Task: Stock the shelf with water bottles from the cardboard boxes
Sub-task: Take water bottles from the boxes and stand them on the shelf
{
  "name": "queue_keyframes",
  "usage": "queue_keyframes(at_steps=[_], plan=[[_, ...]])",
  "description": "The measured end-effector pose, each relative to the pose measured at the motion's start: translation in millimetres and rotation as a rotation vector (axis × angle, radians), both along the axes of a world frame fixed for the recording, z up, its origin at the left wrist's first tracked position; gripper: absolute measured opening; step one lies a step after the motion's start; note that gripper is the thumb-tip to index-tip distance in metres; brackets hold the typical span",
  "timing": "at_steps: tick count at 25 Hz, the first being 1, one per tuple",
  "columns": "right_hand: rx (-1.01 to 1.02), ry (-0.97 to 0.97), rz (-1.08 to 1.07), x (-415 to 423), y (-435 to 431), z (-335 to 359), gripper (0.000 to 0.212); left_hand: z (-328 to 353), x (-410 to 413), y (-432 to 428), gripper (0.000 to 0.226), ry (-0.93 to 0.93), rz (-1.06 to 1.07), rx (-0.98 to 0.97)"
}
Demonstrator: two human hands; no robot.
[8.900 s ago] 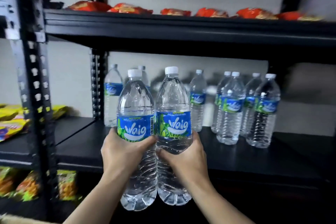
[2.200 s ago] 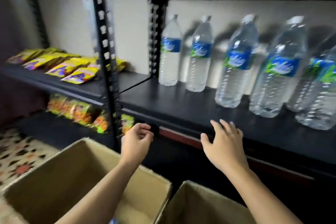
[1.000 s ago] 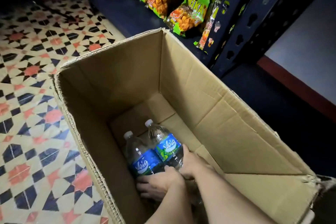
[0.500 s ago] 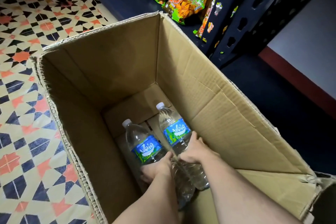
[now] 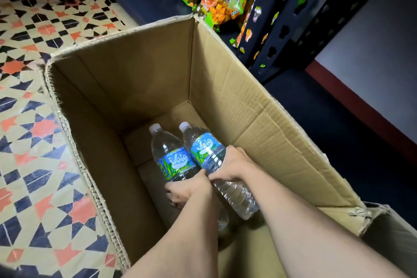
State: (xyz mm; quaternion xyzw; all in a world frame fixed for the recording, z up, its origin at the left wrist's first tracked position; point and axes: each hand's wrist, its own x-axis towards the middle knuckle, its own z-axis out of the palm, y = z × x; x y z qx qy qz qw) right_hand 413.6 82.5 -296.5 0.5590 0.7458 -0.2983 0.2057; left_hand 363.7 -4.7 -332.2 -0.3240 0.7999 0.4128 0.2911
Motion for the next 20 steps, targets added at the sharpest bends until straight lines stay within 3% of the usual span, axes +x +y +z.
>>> queue_keyframes(at_steps=[7, 12, 16, 20], plan=[[0.218, 0.219, -0.122, 14.2, -21.6, 110.6, 0.084, 99.2, -19.7, -3.3, 0.083, 0.170, -0.053, 0.226], [0.419, 0.483, -0.181, 47.0, -50.6, 207.9, 0.075, 213.4, -14.2, -27.7, 0.063, 0.391, -0.262, 0.392], [0.624, 0.761, -0.223, 72.0, -84.9, 273.2, 0.082, 304.8, -1.7, -63.0, 0.062, 0.585, -0.454, 0.575], [0.838, 0.944, -0.279, 102.3, -112.1, 323.7, 0.075, 372.0, 19.9, -86.0, 0.055, 0.793, -0.597, 0.771]])
